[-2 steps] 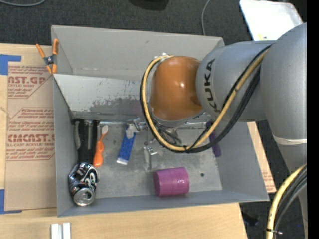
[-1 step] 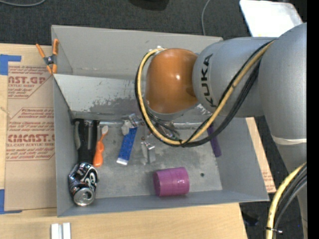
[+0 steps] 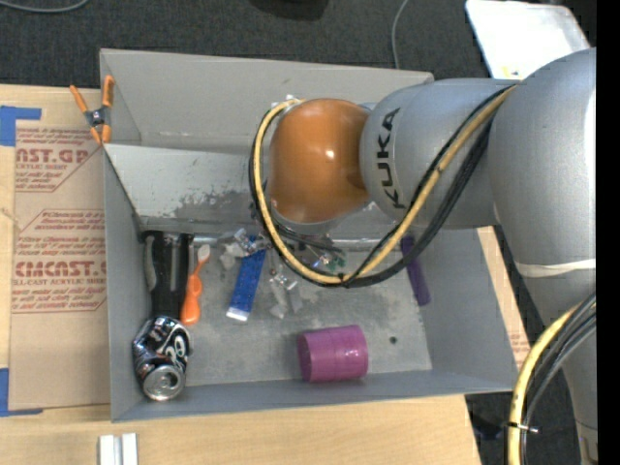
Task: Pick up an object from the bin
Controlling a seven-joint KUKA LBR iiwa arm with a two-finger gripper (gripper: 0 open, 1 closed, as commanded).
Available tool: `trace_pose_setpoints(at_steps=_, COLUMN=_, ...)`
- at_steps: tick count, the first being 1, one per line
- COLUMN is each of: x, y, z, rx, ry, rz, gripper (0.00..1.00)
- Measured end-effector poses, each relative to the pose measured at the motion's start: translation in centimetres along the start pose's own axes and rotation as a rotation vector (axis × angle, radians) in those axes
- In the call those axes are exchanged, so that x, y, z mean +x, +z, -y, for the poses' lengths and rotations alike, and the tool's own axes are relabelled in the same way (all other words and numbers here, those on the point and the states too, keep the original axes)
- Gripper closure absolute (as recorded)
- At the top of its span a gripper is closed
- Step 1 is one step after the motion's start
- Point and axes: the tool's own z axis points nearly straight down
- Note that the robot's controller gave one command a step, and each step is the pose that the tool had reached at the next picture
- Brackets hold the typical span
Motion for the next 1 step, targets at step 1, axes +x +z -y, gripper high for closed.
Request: trace_pose_setpoints(at_steps=1, x=0.32, y=3.29, z=1.96, rx=0.002, ry=-0.244, rz=0.005, gripper=0.0)
